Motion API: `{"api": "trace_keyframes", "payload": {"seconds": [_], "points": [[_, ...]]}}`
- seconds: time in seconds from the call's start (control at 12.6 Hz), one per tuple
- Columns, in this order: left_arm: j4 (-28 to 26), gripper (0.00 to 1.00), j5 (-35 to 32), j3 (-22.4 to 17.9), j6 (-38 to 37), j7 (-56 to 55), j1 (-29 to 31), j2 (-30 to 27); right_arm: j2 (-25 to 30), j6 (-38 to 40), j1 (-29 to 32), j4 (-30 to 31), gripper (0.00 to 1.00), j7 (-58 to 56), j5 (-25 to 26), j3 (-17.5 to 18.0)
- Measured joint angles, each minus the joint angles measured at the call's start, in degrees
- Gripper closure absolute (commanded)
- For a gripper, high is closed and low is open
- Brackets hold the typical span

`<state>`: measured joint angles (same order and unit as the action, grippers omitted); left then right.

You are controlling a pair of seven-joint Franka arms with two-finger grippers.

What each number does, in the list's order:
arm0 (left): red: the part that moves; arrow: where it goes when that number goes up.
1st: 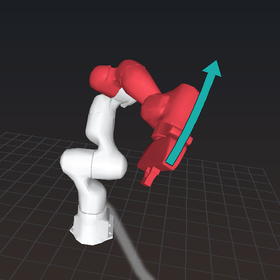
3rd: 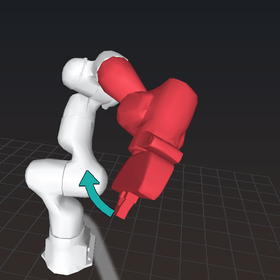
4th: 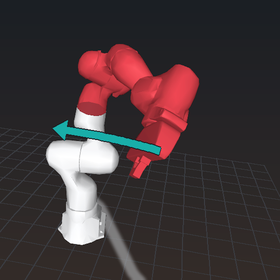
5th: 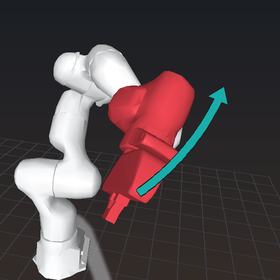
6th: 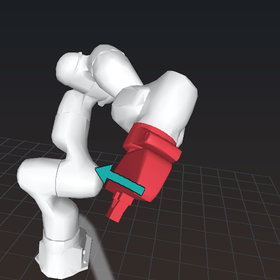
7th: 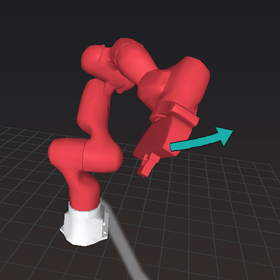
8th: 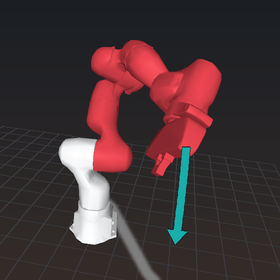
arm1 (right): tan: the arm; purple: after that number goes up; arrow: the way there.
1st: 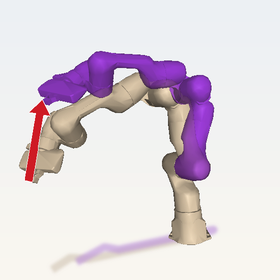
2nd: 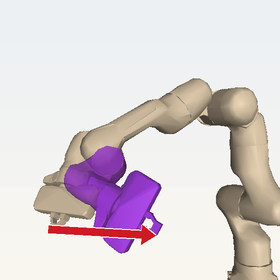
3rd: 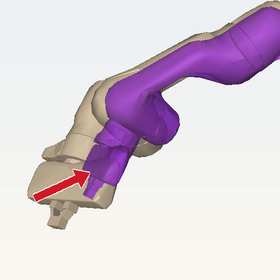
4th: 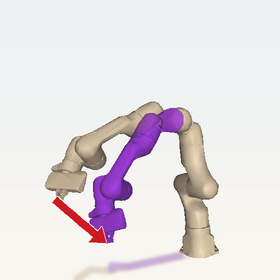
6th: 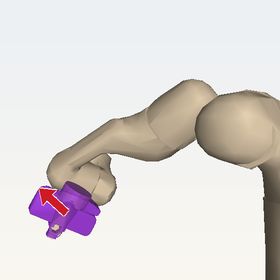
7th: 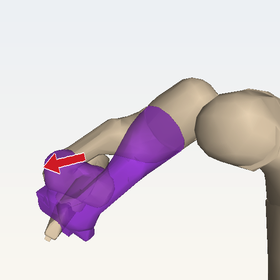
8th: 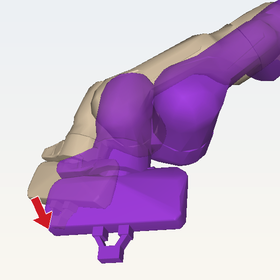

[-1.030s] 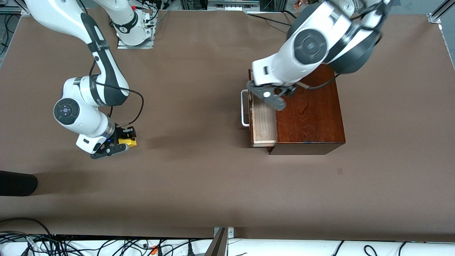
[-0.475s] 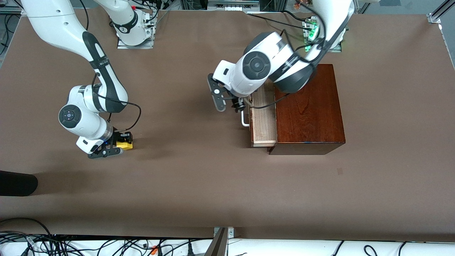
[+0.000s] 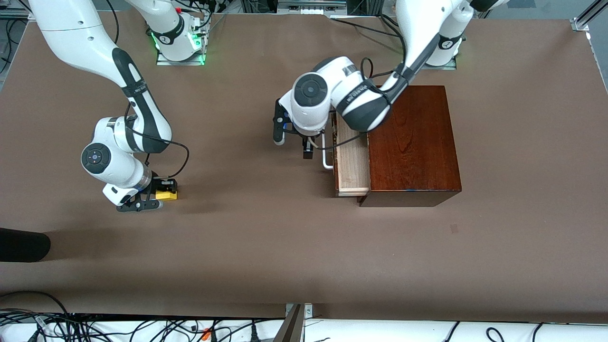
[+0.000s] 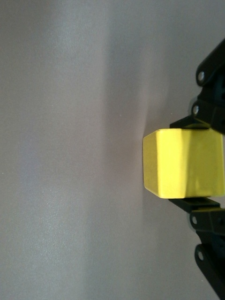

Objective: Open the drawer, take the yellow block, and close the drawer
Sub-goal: 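Lower the cube with the right gripper while the left gripper pushes the drawer, then push the drawer shut with the left gripper while the right gripper retracts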

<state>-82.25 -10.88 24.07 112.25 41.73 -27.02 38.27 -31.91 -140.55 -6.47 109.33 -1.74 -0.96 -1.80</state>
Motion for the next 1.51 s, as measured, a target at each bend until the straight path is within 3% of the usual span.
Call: {"api": "trace_keyframes", "payload": {"seconds": [0.32,0.95,1.19,1.51], "points": [[-0.49,0.00,-2.94,-1.02,-1.52,0.43,0.59,0.64,2.74,0.39,0.00,-1.28,0.00,-0.01,0.01,-0.02],[-0.17,0.00,-3.30,-0.86,-9.51,2.62,4.40,0.51,28.29,31.24,-0.05,-6.80,0.00,-0.01,0.00,1.63],[0.04,0.00,-3.56,-0.86,-10.67,4.53,7.07,0.44,30.82,43.74,-0.05,-13.60,0.00,-0.01,0.00,1.64],[0.25,0.00,-3.68,-0.86,-11.21,5.74,8.18,0.29,30.27,46.40,-0.03,-16.51,0.00,-0.01,0.00,1.18]]}}
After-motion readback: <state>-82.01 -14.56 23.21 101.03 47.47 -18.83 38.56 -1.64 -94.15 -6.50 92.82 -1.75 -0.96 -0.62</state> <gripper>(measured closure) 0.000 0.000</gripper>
